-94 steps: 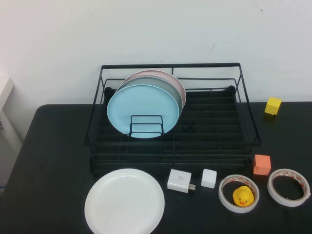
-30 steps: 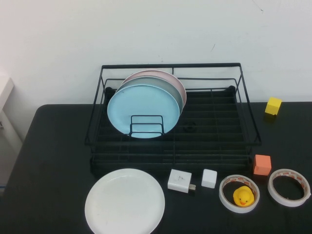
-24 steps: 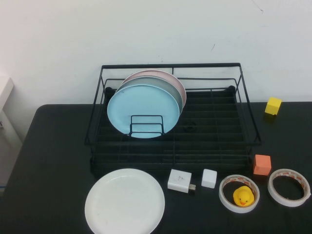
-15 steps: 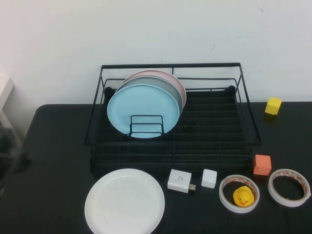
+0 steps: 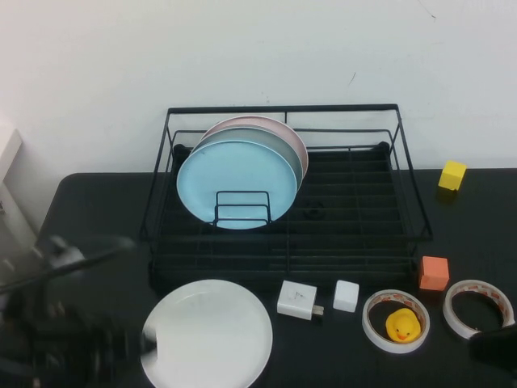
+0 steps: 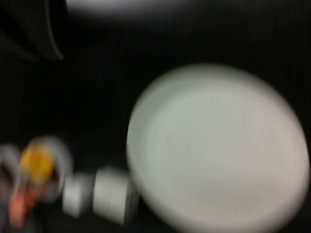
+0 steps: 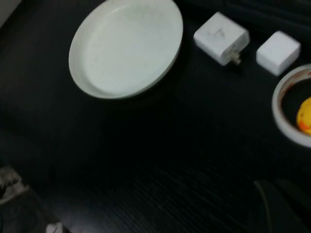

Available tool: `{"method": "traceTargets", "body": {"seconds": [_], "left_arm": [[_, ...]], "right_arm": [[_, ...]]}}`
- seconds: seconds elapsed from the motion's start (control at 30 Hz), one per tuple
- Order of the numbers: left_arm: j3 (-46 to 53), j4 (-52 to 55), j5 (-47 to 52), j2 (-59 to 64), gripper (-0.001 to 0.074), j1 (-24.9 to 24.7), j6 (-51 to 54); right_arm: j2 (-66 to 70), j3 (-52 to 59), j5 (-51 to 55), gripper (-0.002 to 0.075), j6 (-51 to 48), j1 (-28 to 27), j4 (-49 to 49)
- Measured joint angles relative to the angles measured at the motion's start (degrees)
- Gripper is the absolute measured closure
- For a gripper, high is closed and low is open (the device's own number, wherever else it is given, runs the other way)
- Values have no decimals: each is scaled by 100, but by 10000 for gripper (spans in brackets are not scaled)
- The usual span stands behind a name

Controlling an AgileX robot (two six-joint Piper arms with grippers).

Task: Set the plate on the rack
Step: Pick up the plate from the table

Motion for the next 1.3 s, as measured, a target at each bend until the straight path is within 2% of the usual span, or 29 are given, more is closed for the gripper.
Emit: {"method": "traceTargets", "body": {"seconds": [0.1, 0.2, 0.37, 0.47, 0.67, 0.8, 0.9, 1.07, 1.17, 1.3], "left_arm": [[-94, 1480, 782, 388, 737, 0, -1253], [-204, 2633, 894, 570, 737, 0, -2407], [-267, 3699, 789, 508, 737, 0, -3552], [-267, 3917, 915, 371, 737, 0, -3721], [-267, 4183, 1199, -99, 737, 0, -3806], [-267, 4207, 1197, -645, 737, 0, -3811], [-239, 4207, 1068, -1095, 737, 0, -3811], [-113, 4207, 891, -1664, 737, 0, -3811], [-103, 4207, 778, -1927, 737, 0, -3811], [-103, 4207, 591, -2041, 737, 0, -3811]], "right_arm": [[697, -198, -171, 727, -102, 452, 82], [1343, -459, -461, 726, 109, 1238, 82], [2462, -1187, -1189, 726, 484, 2881, 127], [3018, -1820, -1413, 725, 603, 3456, 168], [3707, -2741, -1543, 725, 627, 3657, 389], [3998, -2879, -1920, 702, 716, 3657, 1167], [4287, -2941, -1998, 602, 717, 3657, 1873], [4914, -3149, -1837, 297, 727, 3657, 2845], [5225, -3301, -1743, 226, 803, 3657, 3328], [5502, -3409, -1743, 204, 980, 3657, 3508]]}}
